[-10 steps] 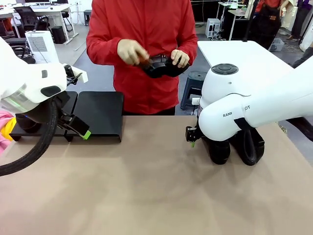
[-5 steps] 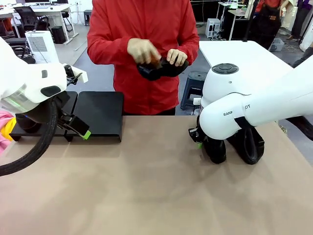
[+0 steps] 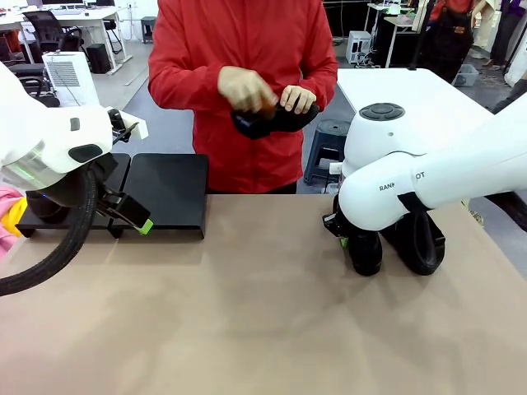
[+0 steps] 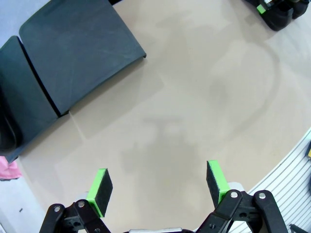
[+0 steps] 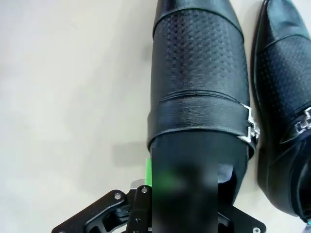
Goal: Organize the shoes by placing them on the stand.
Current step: Pick up one Shoe and place it in the middle of the table.
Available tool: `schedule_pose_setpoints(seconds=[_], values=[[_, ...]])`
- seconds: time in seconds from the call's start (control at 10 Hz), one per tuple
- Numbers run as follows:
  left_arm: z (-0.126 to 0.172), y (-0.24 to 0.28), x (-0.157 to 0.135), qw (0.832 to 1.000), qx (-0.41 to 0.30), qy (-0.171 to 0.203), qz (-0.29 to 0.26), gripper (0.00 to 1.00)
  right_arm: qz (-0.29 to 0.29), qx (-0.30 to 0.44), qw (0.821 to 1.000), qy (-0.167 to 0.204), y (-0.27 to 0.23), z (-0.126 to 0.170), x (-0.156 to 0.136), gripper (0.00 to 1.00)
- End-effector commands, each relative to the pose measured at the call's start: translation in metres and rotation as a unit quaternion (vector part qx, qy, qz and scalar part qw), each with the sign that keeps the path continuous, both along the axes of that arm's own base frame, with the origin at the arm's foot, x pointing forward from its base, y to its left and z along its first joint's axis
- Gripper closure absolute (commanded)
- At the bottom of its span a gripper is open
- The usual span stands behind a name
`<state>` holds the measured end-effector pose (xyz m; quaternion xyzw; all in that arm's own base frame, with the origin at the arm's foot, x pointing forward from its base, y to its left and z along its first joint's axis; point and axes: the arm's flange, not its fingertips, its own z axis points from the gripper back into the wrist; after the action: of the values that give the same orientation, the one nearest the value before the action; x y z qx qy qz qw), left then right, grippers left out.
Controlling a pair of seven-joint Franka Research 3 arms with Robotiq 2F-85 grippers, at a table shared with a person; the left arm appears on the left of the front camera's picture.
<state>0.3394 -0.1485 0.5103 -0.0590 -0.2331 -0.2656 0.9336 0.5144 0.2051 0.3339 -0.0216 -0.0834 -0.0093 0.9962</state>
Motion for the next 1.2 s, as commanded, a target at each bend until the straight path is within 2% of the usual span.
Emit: schedule_pose_setpoints(seconds=[0.0,0.2,0.3,0.5,0.7,0.8,0.9,1.1], values=[[-0.001,0.003,0.000,1.000,-0.008,-0.001,-0.007,0.00,-0.036,-0.015,0.999,-0.024,0.003,0.027,-0.009,1.00],[-0.001,0.003,0.000,1.000,-0.008,-0.001,-0.007,0.00,-0.084,-0.018,0.993,-0.086,0.008,0.074,-0.041,1.00],[-0.001,0.003,0.000,1.000,-0.008,-0.001,-0.007,0.00,-0.081,-0.005,0.992,-0.097,0.017,0.096,-0.064,1.00],[-0.001,0.003,0.000,1.000,-0.008,-0.001,-0.007,0.00,-0.060,0.025,0.994,-0.091,0.047,0.122,-0.113,1.00],[-0.001,0.003,0.000,1.000,-0.008,-0.001,-0.007,0.00,-0.009,0.033,0.995,-0.096,0.102,0.128,-0.162,1.00],[-0.001,0.003,0.000,1.000,-0.008,-0.001,-0.007,0.00,-0.004,0.044,0.994,-0.095,0.127,0.126,-0.177,1.00],[-0.001,0.003,0.000,1.000,-0.008,-0.001,-0.007,0.00,-0.007,0.057,0.994,-0.096,0.149,0.121,-0.184,1.00],[-0.001,0.003,0.000,1.000,-0.008,-0.001,-0.007,0.00,0.007,0.068,0.995,-0.074,0.186,0.098,-0.187,1.00]])
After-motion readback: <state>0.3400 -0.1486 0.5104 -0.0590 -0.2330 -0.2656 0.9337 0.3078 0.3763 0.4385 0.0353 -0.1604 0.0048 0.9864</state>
